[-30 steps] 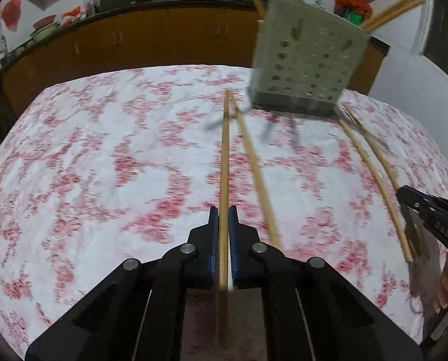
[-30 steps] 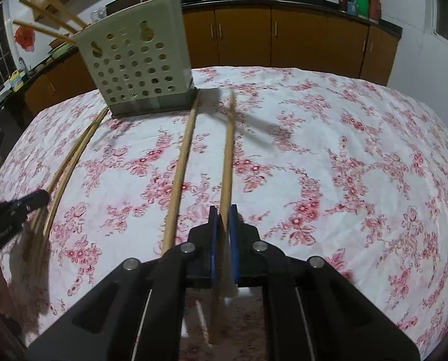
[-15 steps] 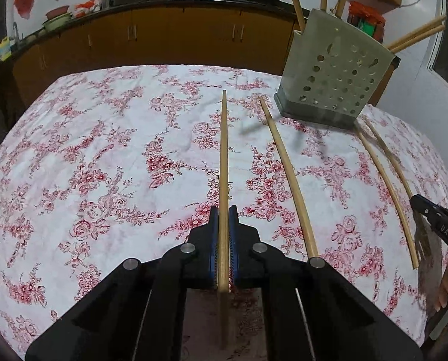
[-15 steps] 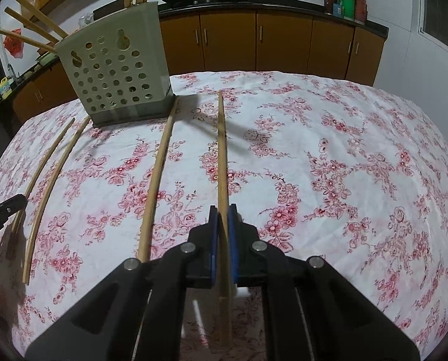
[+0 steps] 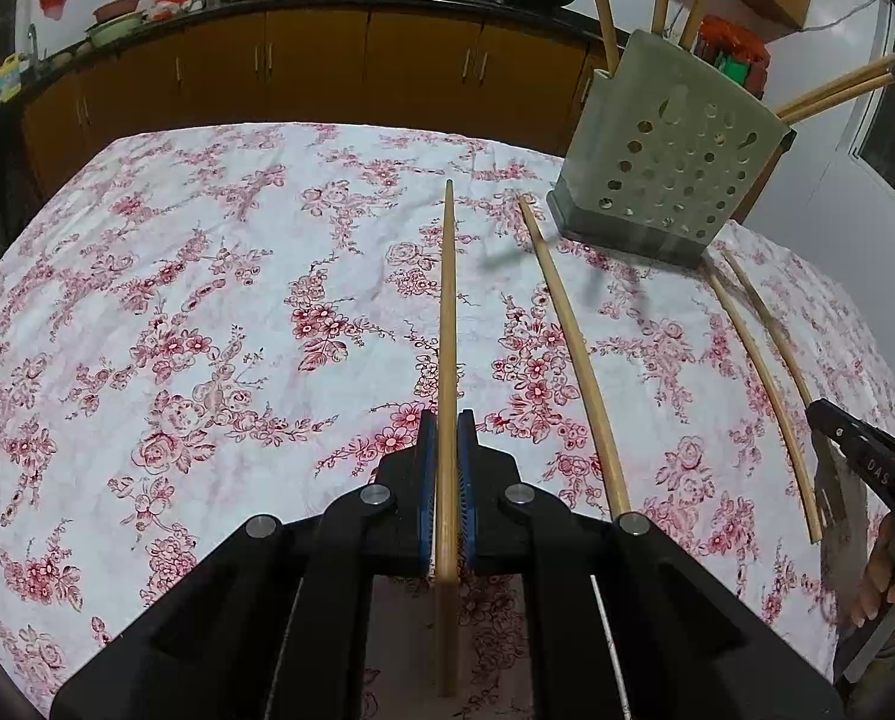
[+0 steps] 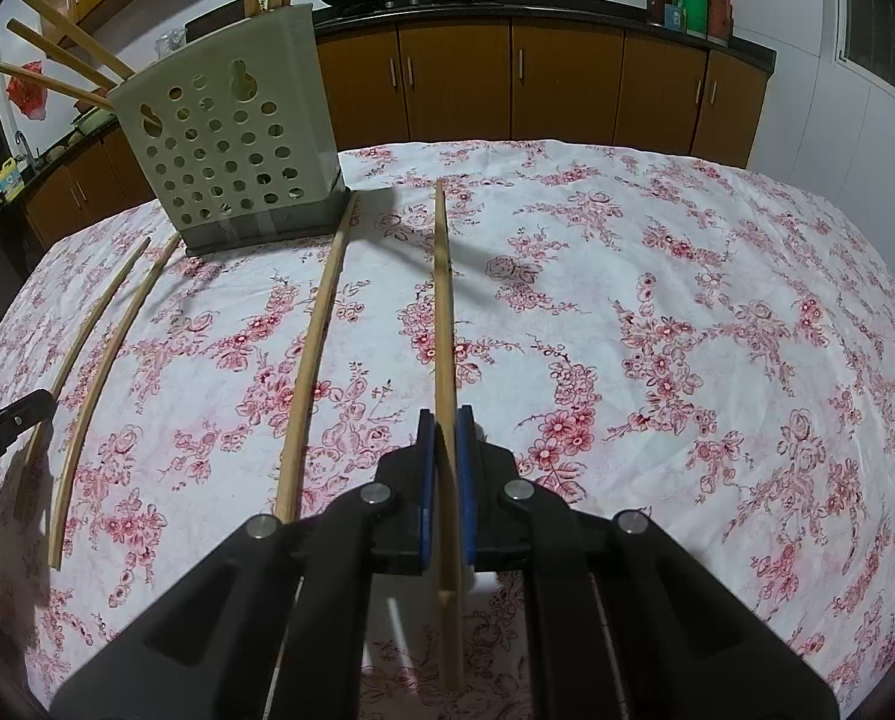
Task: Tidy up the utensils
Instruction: 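Close the left tool on a chopstick while the right tool grasps another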
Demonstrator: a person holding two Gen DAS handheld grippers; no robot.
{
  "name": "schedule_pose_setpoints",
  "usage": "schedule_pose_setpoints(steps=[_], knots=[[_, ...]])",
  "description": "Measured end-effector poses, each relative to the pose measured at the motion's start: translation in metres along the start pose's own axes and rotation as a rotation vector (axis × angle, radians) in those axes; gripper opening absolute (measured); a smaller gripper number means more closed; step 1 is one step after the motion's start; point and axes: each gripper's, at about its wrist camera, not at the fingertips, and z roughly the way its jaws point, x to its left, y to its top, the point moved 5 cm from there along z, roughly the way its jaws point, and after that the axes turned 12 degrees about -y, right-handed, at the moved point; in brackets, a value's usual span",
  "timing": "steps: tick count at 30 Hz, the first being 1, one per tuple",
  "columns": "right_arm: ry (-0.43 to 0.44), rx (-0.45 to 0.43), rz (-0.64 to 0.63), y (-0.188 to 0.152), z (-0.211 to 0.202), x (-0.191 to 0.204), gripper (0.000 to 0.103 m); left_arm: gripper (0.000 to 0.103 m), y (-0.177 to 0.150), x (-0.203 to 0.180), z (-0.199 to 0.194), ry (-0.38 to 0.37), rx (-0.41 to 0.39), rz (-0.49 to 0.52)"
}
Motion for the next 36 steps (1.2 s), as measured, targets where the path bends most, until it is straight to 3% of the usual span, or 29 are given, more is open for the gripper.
schedule_pose_setpoints(steps=[29, 36], knots=[[0.003, 0.002, 0.005, -0.0024, -0.0018, 0.0002, 0.009, 0.009, 0.0011, 0.0, 0.0001, 0.007, 0.003, 0.005], [0.009, 0.003, 0.005, -0.0058, -0.005, -0.0004, 0.009, 0.009, -0.0046, -0.0027, -0.0037, 0.033, 0.015, 0.049]])
